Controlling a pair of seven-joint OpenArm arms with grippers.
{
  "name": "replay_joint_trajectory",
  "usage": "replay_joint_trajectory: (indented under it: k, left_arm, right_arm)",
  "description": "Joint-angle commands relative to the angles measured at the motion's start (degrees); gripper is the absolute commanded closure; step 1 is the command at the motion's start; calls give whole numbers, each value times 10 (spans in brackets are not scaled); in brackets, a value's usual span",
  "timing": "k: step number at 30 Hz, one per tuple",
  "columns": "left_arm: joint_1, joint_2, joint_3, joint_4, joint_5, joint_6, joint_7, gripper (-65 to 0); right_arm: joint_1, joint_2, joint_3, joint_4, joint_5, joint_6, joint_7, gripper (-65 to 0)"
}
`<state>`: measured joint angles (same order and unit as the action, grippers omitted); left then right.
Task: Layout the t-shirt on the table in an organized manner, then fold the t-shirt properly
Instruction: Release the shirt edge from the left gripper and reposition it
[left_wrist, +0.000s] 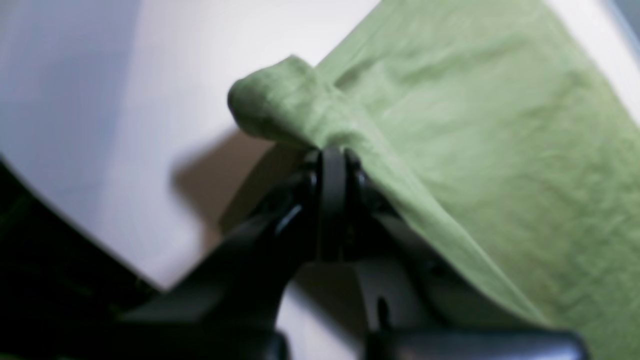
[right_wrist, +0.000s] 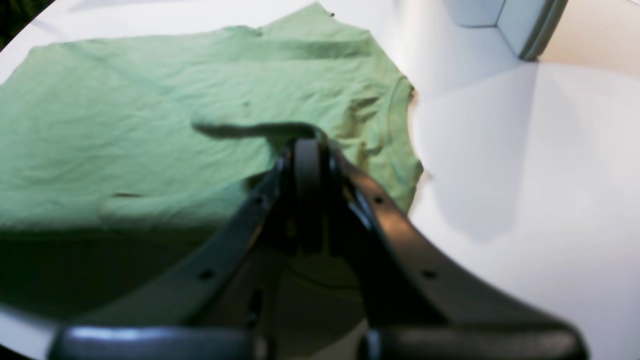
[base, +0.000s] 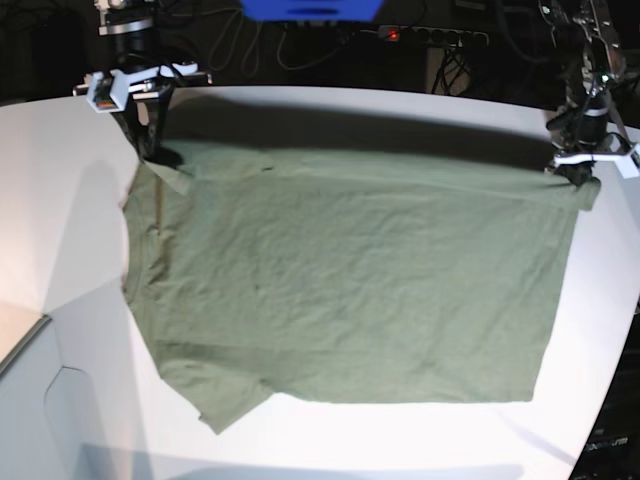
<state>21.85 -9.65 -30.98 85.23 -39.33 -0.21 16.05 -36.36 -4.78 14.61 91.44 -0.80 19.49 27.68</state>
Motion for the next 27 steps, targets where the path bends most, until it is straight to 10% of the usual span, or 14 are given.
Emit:
replay_joint_trajectory:
  k: [1, 16, 27]
  left_arm:
    - [-1, -9, -4, 3, -1, -1, -14, 0]
    - [41, -13, -14, 19, 2, -1, -15, -313]
    - [-45, -35, -43, 6, 70, 0, -12, -262]
  right_arm:
    - [-3, 1, 1, 5, 8, 0, 20, 0]
    - [-3, 2, 0, -17, 8, 0, 20, 0]
    - [-3, 2, 0, -17, 8, 0, 20, 0]
